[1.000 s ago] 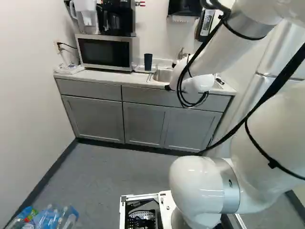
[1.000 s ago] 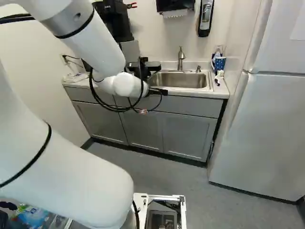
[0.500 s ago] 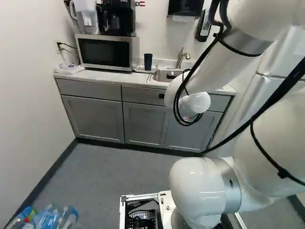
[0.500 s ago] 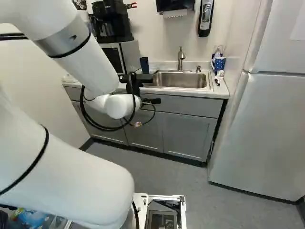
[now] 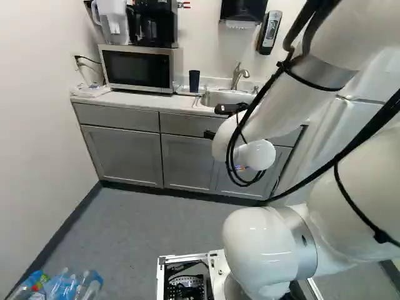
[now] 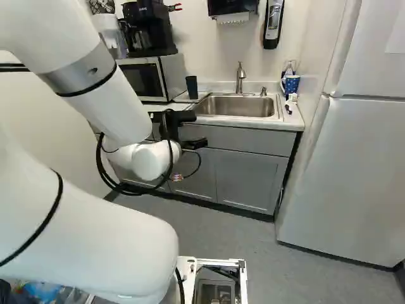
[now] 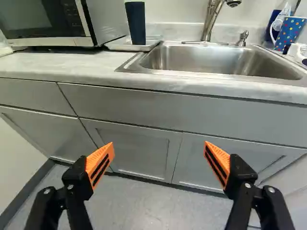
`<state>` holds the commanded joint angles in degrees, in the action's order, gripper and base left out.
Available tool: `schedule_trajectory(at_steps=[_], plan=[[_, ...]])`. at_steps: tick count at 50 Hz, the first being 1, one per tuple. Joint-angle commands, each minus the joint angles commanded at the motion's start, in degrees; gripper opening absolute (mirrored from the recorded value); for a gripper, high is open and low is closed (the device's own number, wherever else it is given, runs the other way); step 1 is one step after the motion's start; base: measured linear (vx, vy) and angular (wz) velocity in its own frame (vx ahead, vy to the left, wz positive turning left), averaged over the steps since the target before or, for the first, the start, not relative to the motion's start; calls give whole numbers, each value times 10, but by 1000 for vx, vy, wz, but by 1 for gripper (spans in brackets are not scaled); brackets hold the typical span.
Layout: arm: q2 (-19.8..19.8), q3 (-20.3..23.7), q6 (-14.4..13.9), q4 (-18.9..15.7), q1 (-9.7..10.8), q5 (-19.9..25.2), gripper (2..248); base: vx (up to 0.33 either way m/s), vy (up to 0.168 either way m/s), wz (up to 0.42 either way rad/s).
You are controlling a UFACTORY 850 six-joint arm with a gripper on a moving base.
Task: Rinse the cup and place it in the tray
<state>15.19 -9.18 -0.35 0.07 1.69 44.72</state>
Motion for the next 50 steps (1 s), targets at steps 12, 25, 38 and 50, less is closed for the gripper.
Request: schedule_trajectory(at_steps=[12, 25, 38, 50], plan=[[4, 21, 2, 0, -9, 27, 247, 0, 0, 0], [7, 36, 3, -1, -14, 45, 247, 0, 0, 0], [8, 42, 4, -1, -17, 53, 247, 0, 0, 0], [8, 42, 4, -1, -17, 53, 247, 0, 0, 0]])
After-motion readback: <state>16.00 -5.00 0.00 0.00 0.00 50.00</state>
